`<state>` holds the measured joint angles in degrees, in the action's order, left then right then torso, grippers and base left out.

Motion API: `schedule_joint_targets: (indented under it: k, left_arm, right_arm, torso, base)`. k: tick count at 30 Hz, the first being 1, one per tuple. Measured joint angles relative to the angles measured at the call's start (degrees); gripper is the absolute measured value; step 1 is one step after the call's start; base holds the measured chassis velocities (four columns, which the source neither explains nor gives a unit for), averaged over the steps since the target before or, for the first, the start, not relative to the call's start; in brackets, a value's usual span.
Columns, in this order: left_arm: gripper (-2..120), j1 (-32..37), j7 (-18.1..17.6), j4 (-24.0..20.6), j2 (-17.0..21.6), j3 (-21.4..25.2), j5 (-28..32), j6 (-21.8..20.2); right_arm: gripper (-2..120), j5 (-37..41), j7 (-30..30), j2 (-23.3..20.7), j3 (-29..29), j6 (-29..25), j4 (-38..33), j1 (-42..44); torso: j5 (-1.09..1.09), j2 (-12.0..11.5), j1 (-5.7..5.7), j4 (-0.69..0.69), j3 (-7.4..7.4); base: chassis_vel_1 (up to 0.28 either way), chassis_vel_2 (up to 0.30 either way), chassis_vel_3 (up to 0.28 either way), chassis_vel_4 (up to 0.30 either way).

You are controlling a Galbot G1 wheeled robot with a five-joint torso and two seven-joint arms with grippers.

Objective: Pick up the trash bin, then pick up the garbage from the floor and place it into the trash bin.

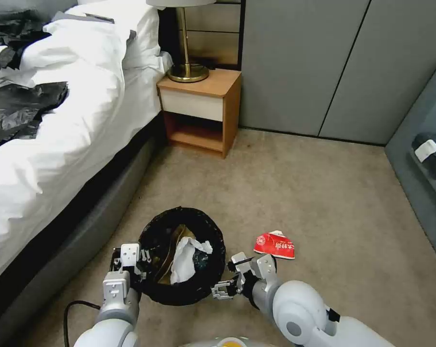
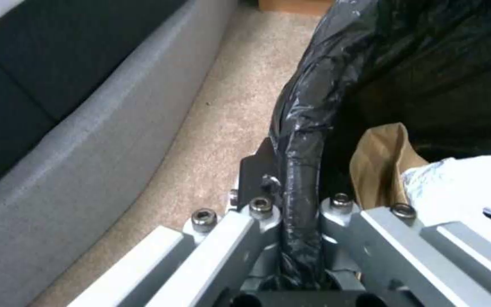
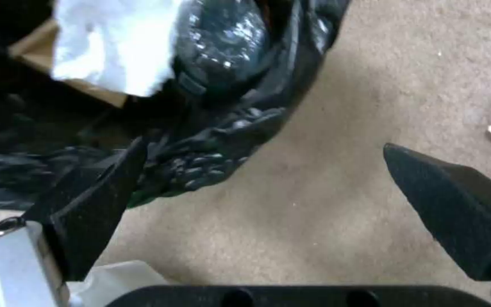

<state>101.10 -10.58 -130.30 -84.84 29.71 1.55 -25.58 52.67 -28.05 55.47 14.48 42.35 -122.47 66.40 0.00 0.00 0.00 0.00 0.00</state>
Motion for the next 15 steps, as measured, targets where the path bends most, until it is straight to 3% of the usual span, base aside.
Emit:
schedule_joint_targets:
  k: [6,10,15]
  left_arm:
    - [0,-0.3,-0.1,0.9,0.1,0.5,0.4,-0.1]
    - [0,-0.6,-0.1,2.2,0.2,1.0,0.5,-0.1]
    - [0,-1.0,-0.1,3.8,0.3,1.4,0.6,-0.1]
  right_arm:
    - [100,-3.9,1.5,-0.8,-1.1,-1.3,-3.1,2.0]
    - [100,-9.3,3.1,-1.4,-3.1,-5.1,-7.3,4.4]
    - [100,-23.7,6.6,-0.9,-6.9,-13.4,-12.1,9.7]
  torso:
    - [0.0,0.0,0.0,0.0,0.0]
    - [0.0,0.0,0.0,0.0,0.0]
    - [-0.01,0.0,0.0,0.0,0.0]
  base:
    - [0.0,0.0,0.0,0.0]
    - [0.0,0.0,0.0,0.0]
    - [0.0,0.0,0.0,0.0]
